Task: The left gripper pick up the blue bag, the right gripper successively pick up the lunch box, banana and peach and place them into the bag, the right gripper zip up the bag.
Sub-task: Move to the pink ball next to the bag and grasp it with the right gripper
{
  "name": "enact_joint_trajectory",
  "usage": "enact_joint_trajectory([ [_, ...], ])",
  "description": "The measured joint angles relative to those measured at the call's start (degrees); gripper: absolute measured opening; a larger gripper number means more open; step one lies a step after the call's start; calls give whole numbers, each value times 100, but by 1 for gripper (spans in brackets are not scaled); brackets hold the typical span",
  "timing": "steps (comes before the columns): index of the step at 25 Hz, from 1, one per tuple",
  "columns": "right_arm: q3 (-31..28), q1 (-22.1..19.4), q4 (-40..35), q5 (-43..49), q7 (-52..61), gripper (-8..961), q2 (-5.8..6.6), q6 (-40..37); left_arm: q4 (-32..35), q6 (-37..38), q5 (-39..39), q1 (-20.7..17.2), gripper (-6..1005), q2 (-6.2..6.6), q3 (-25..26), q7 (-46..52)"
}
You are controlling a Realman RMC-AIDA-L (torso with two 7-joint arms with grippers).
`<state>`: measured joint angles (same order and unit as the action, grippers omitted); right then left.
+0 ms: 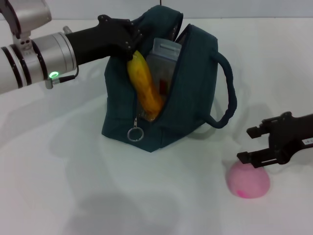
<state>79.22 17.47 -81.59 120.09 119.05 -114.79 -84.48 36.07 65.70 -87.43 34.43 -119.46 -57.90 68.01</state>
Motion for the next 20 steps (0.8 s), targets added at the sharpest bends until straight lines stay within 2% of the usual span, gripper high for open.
enact_joint_trajectory([
  [5, 124, 384, -16, 193, 262, 700, -22, -146, -3, -109, -2, 5, 135, 0, -1, -34],
  [12, 334, 858, 386, 413, 344, 698, -42, -229, 6, -119, -3, 8, 136, 0, -2, -34],
  [20, 698, 1090, 561, 653, 583, 696, -56, -223, 22, -120, -4, 11, 138, 1, -2, -34],
])
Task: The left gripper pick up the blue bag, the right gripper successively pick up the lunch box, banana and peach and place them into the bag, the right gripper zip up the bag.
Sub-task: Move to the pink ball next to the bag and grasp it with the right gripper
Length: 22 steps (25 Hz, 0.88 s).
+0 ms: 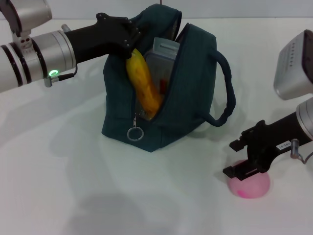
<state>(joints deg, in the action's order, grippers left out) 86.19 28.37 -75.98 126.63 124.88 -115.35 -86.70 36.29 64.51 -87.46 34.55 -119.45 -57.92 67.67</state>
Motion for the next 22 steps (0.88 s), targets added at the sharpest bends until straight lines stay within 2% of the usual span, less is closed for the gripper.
enact_joint_trajectory([
  [11, 253, 146, 208, 281, 170, 693, -14, -8, -24, 0, 6, 0, 140, -12, 0, 0],
  [22, 348, 143, 215, 530, 315, 557, -11, -29, -26, 0, 25, -2, 142, -17, 0, 0],
])
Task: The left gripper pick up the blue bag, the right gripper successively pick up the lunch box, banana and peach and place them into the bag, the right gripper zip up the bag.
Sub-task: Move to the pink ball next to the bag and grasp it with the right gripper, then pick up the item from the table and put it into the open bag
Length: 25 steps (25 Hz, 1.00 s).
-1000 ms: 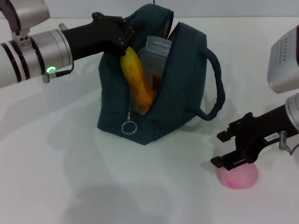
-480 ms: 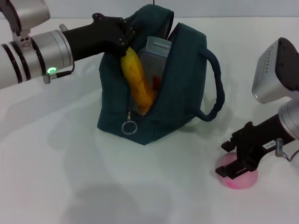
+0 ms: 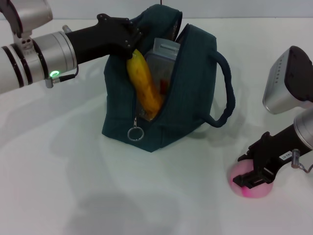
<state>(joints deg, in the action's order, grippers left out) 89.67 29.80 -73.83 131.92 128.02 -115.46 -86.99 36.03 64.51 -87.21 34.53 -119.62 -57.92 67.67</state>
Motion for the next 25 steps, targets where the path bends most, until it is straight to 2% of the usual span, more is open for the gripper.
enact_joint_trajectory([
  [8, -252, -81, -149, -114, -178, 432, 22, -116, 1, 0, 20, -14, 144, 0, 0, -9],
  [13, -992, -413, -470, -891, -734, 343, 32, -216, 1, 4, 40, -56, 145, -6, 0, -142],
  [15, -1576, -597, -457, -1522, -1169, 322, 31, -228, 2, 17, 41, -64, 145, -7, 0, -147],
  [19, -2464, -747, 133, -2846, -2049, 280, 17, -122, 1, 65, 69, -66, 146, -8, -11, -215],
  [22, -3034, -663, 1002, -3988, -2863, 253, 28, -97, 1, 242, 148, -78, 147, -8, -42, -309],
  [25, -3351, -507, 1721, -4760, -3441, 220, 47, -119, 35, 479, 234, -85, 147, -8, -46, -345],
])
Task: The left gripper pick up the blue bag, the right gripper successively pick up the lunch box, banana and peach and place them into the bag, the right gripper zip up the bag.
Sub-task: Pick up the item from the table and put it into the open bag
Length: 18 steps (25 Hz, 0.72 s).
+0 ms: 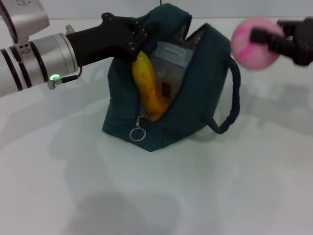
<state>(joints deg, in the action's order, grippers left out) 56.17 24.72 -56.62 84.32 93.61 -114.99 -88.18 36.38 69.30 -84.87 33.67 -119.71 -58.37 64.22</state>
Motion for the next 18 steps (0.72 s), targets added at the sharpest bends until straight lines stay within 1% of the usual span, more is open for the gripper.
enact_joint_trajectory([
  [2, -48, 134, 283, -183, -187, 189, 11, 5, 31, 169, 34, 0, 148, 0, 0, 0],
  [6, -26, 686, 822, -210, -366, 173, -3, 34, 44, 280, 33, 32, 148, 3, 1, 11],
  [10, 38, 1338, 1376, 88, -451, 156, -17, 152, 33, 282, 21, 58, 149, -4, -6, -1],
  [13, 98, 1692, 1601, 376, -453, 144, -29, 349, 28, 263, 20, 73, 150, -3, -8, -8],
  [15, 256, 1834, 1685, 470, -442, 143, -29, 541, 26, 254, 20, 76, 150, 2, -8, -15],
  [18, 650, 1941, 1717, 492, -428, 142, -20, 871, 23, 251, 22, 78, 151, 4, -7, -48],
])
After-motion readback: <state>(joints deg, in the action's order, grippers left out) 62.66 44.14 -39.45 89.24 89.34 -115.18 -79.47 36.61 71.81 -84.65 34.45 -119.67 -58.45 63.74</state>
